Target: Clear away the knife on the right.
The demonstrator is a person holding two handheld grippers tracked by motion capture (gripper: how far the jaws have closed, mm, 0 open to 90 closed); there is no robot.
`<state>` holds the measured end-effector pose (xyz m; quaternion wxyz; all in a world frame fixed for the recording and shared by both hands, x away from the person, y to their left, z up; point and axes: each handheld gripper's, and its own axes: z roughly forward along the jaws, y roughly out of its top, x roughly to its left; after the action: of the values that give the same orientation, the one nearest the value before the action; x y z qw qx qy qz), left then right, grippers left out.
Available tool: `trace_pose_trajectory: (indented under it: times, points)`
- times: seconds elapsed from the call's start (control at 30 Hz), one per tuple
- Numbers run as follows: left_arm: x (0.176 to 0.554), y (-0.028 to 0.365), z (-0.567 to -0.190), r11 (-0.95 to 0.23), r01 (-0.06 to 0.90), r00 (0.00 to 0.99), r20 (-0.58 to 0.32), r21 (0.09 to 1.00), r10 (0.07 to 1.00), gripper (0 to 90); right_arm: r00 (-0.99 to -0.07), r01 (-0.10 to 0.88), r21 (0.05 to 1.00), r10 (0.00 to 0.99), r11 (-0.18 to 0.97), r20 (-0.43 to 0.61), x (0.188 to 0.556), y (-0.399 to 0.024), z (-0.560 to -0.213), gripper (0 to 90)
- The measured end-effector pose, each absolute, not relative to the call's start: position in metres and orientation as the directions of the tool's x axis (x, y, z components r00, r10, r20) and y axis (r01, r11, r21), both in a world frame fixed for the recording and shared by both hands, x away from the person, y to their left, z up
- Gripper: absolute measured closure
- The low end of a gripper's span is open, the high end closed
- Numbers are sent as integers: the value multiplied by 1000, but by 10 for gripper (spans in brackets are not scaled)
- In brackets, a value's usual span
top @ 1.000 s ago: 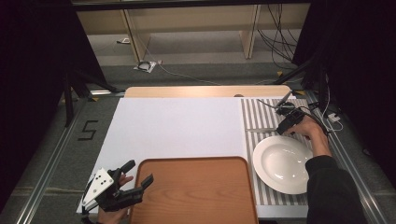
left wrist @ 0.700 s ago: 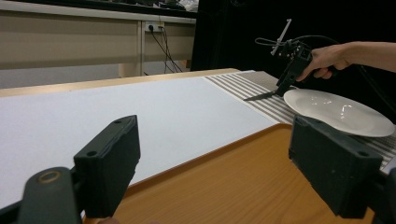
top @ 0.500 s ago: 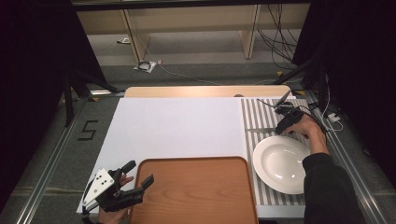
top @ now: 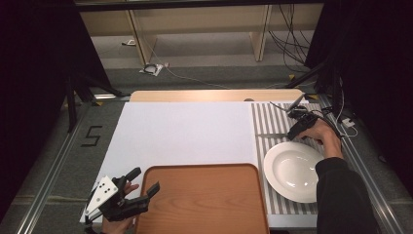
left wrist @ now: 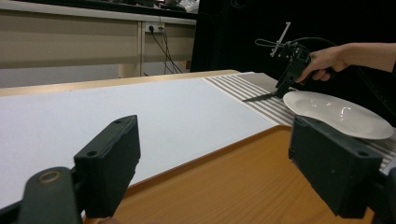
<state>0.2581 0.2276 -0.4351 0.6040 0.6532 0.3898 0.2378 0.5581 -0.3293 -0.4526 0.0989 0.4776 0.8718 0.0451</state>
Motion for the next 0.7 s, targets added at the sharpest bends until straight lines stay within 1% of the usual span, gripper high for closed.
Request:
trace_pose_trajectory:
  times: [0.03, 0.07, 0.17, 0.2, 0.23, 0.27, 0.47, 0.57, 0.7]
  points:
    - [258, 228, -435, 35, 222, 581, -161, 974, 798, 167, -523, 826, 172, 843, 537, -127, 558, -329, -452, 351]
    - [258, 228, -435, 35, 221, 581, -160, 975, 798, 167, -519, 831, 169, 848, 530, -110, 558, -330, -452, 388]
    - [257, 226, -435, 33, 217, 582, -157, 976, 798, 169, -503, 843, 173, 861, 509, -79, 558, -331, -452, 399]
    - [257, 226, -435, 27, 214, 584, -150, 976, 798, 169, -501, 844, 174, 862, 507, -79, 558, -331, -452, 403]
    - [257, 226, -435, 27, 214, 584, -150, 977, 797, 169, -503, 843, 172, 861, 509, -78, 557, -330, -451, 445]
    - [257, 226, -435, 28, 215, 585, -152, 976, 797, 169, -503, 843, 172, 861, 509, -78, 557, -330, -451, 445]
    - [256, 226, -435, 28, 214, 585, -151, 976, 797, 169, -535, 824, 152, 838, 546, -109, 557, -323, -450, 513]
    - [257, 226, -435, 28, 217, 584, -153, 976, 797, 170, -532, 830, 144, 842, 539, -85, 557, -322, -449, 575]
    - [256, 225, -435, 28, 216, 585, -152, 976, 797, 170, -544, 822, 142, 834, 552, -94, 557, -320, -450, 601]
